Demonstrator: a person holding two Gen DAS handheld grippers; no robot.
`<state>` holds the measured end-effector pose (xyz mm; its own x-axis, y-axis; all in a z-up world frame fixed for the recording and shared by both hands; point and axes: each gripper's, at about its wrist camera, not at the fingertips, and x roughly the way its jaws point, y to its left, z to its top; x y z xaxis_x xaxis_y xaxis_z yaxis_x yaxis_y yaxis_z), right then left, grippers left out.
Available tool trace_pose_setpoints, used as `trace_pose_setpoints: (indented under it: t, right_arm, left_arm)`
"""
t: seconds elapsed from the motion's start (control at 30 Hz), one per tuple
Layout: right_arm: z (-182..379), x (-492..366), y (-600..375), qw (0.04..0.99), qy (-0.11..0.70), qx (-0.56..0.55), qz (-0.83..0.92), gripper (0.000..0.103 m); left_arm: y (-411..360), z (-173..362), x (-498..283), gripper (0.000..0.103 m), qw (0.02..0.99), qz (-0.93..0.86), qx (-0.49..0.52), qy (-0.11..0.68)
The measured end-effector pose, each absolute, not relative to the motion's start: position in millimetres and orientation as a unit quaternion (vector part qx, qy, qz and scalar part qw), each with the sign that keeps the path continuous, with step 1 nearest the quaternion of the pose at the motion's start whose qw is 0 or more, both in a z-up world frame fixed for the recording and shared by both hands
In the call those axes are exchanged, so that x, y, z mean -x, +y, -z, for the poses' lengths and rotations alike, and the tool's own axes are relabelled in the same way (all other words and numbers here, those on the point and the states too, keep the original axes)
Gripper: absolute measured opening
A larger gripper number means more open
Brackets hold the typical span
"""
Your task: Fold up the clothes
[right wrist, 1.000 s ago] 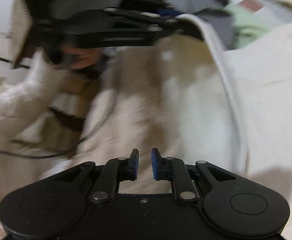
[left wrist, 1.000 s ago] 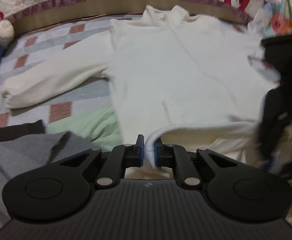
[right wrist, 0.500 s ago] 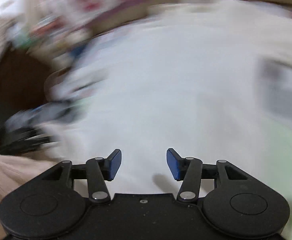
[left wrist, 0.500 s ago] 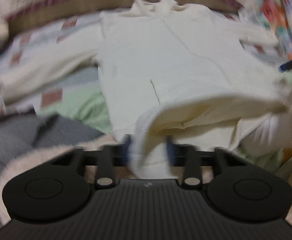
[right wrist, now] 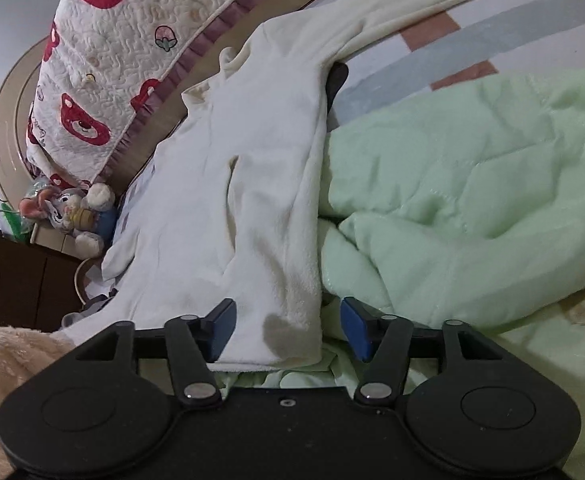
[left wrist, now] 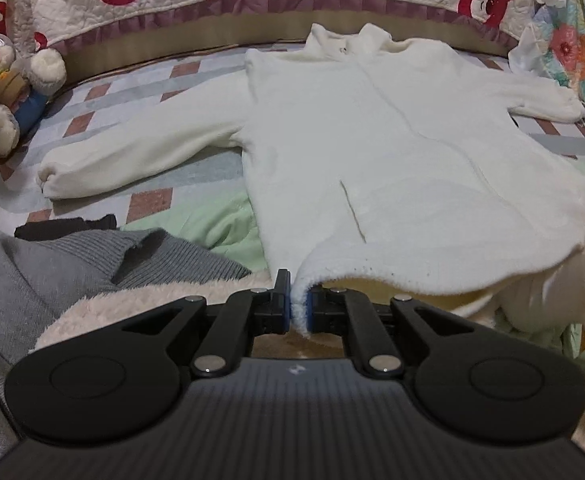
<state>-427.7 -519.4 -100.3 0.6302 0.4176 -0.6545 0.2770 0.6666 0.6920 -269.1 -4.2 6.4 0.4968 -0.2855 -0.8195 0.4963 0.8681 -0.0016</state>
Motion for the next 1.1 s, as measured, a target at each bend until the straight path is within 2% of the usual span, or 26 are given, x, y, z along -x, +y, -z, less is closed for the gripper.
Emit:
trace_pose_setpoints:
  t: [0.07,0.1,0.13,0.3,0.33,0.43,0.57,0.73,0.77,0.93,0.97,1.03,1.1]
  right_arm:
    - [106.4,420.6,-513.7,0.807,0.436,-0.395,-0.057,0.066]
    - [108.6,415.5,-510.2,0.806,0.442,-0.387,-0.075,0.018]
    - [104.5,411.8,-507.8,0.804,0.439,-0.387,-0.104,0.015]
    - [27.8,433.3,-530.1,0.813,0.347,-0.442,-0.153,0.014]
    - [24.5,436.5,-533.6,0.812,0.349,-0.445,-0.146,0.014]
    - [23.6,441.8,-538.1,0.812,0.375,-0.432,-0.115,0.013]
    - [73.0,440.0,-528.5,0.771,0.440,-0.451,-0.085,0.013]
    - [89.1,436.8,-512.0,0.775,0.504,-0.378,-0.052,0.013]
    - [85.8,433.9,-508.7,0.778,0.512,-0.361,-0.051,0.013]
    - [44.4,417.7,-489.2,0.810,0.550,-0.203,-0.016,0.019]
    - [32.6,414.4,-489.0,0.818,0.547,-0.176,-0.004,0.021]
    - [5.5,406.9,-491.8,0.840,0.524,-0.141,0.013,0.034]
    - [-19.8,388.1,-492.0,0.870,0.477,-0.125,0.011,0.042]
  left_arm:
    - [-4.5,-5.4,266.2,0.006,0.861,0.221,-0.109,0.445]
    - [-4.3,-7.3,264.8,0.006,0.863,0.218,-0.107,0.442]
    - [-4.0,-9.6,263.3,0.006,0.866,0.214,-0.106,0.440]
    - [14.0,-38.0,267.7,0.007,0.865,0.200,-0.067,0.454]
    - [16.5,-40.8,269.7,0.006,0.863,0.193,-0.058,0.463]
    - [10.8,-26.7,281.2,0.006,0.857,0.182,-0.063,0.478]
    - [18.7,-6.9,283.0,0.006,0.854,0.167,-0.061,0.488]
    - [19.5,-12.8,285.2,0.011,0.847,0.176,-0.071,0.497]
    - [19.8,-15.7,285.5,0.013,0.844,0.181,-0.069,0.500]
    - [27.2,-38.9,285.8,0.043,0.840,0.202,-0.036,0.502]
    - [32.1,-49.8,284.2,0.046,0.846,0.199,-0.023,0.494]
    - [41.4,-71.8,279.3,0.061,0.864,0.188,-0.005,0.468]
    - [49.5,-91.8,272.7,0.069,0.885,0.175,0.002,0.432]
